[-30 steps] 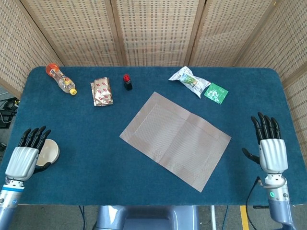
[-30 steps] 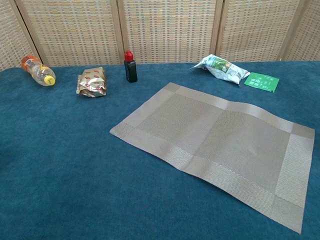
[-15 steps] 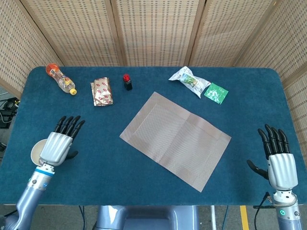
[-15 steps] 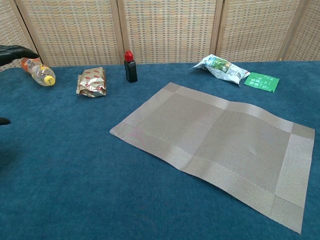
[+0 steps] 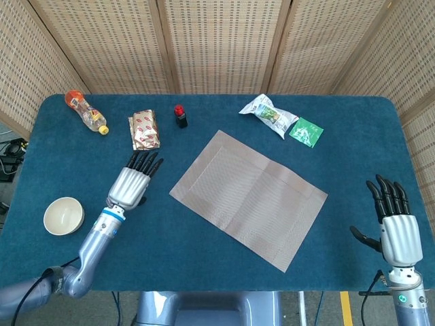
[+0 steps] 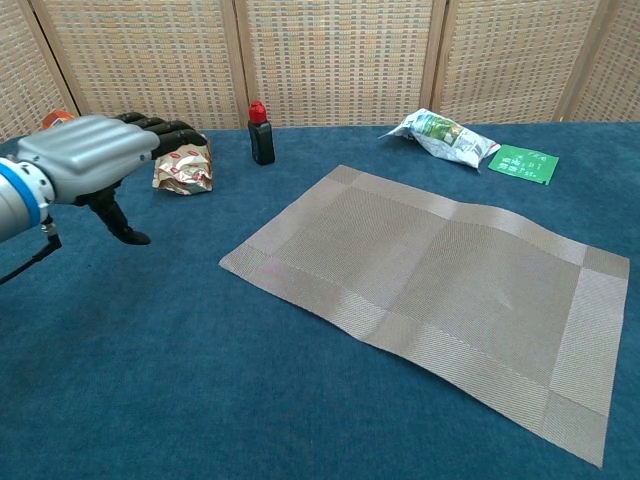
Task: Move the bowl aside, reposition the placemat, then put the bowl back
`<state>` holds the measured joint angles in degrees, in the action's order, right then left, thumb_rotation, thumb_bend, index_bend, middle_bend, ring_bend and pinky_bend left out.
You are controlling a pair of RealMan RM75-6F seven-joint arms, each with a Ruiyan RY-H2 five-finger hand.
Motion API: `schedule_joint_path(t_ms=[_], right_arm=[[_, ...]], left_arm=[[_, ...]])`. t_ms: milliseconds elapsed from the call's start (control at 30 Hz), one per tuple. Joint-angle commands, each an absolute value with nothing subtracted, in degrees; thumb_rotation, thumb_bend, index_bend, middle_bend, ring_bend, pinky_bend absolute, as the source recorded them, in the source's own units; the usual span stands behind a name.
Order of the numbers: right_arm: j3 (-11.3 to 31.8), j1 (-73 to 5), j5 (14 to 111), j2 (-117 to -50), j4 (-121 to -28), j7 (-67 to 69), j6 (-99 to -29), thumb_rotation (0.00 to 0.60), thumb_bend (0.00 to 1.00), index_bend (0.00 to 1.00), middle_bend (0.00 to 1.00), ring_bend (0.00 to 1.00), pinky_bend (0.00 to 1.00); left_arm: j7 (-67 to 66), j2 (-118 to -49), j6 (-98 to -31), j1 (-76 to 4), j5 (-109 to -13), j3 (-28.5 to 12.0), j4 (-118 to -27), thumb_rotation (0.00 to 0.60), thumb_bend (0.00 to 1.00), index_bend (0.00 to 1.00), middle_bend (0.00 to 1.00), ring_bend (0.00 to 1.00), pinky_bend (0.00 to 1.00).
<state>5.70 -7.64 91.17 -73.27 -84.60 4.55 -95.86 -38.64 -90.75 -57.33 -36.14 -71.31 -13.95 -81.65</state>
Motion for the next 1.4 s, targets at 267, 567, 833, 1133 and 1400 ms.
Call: schedule_joint_path(t_ms=[267,567,833,1133,1400], right_arm=[[6.66,-7.77,89.88,-72.99,-84.1,6.45,-94.75,0.6,0.16,0.02,0.0,0.0,0.0],[7.36,-7.89,89.16,-72.87,-83.67,7.38,-93.97,0.6,0.16,0.02,0.0,0.0,0.0],[7.94,-7.98,88.22,-72.81,-83.33,8.76,-93.17,0.6,0.16,0.02,0.0,0.0,0.0],[8.02,-7.9,88.22,-72.59,-83.42,9.56,-92.82,0.6,0.16,0.02,0.0,0.0,0.0],[8.23,-7.83,88.14,-72.46,-83.5,9.95,-92.76,0.6,0.16,0.02,0.0,0.0,0.0]], left_arm=[[-42.27,-97.0,-51.72,-42.7,-65.87,-14.26,-73.66,0.6,0.06,0.05,0.0,0.0,0.0],[-42.07,-101.14,-49.14,-46.19,-63.87,-12.82,-67.33,0.6,0.07,0.06,0.0,0.0,0.0],[-40.4,-104.6,-49.15,-47.94,-64.62,-11.87,-62.45,0.6,0.08,0.09,0.0,0.0,0.0],[-37.02,-108.34,-50.38,-49.48,-67.14,-11.07,-56.81,0.6,0.12,0.16,0.0,0.0,0.0],[-29.76,-111.89,-54.22,-50.15,-72.73,-9.85,-51.4,0.6,0.3,0.23,0.0,0.0,0.0]])
